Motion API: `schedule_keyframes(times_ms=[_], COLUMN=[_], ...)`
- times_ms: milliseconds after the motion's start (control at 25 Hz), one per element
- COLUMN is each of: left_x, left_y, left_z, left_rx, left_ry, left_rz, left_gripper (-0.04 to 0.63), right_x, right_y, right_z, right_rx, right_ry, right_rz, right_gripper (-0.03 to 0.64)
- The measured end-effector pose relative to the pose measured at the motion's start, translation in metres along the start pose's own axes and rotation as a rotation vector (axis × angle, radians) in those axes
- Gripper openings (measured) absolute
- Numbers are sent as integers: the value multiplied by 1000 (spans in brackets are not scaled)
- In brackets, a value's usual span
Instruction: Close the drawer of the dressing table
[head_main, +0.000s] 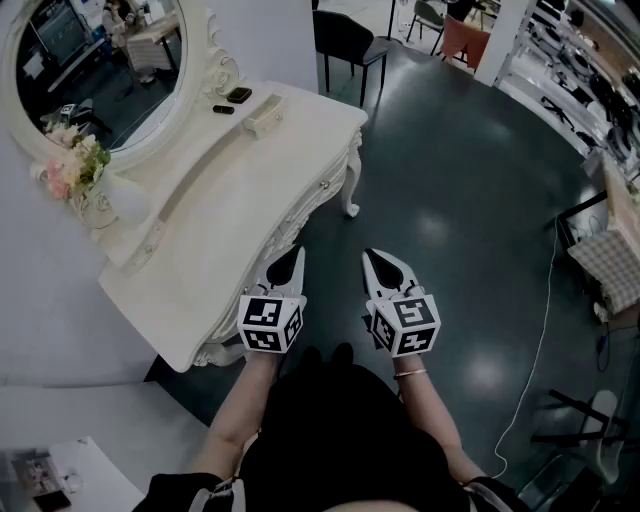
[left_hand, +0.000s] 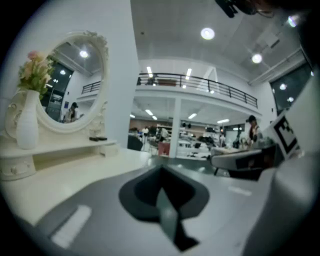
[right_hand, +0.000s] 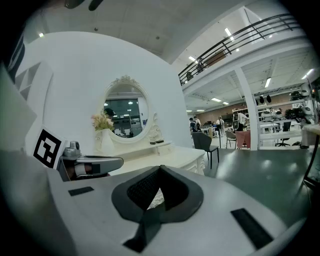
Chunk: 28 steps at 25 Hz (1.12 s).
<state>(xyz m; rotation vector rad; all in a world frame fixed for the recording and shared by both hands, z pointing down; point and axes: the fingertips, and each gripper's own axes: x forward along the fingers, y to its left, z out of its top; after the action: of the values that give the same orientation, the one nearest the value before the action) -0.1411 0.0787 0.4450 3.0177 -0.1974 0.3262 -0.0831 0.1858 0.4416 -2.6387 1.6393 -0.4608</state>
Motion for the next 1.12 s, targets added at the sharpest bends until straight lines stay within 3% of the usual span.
schedule_keyframes(times_ms=[1120], left_x=[32], left_y=[-21], left_z=[1], left_rx=[26], left_ry=[9], left_rz=[-3], left_gripper=[5], right_x=[6], right_y=[-37], right_z=[1], right_rx=[31], right_ry=[-14], right_rz=[25], right_gripper=[6])
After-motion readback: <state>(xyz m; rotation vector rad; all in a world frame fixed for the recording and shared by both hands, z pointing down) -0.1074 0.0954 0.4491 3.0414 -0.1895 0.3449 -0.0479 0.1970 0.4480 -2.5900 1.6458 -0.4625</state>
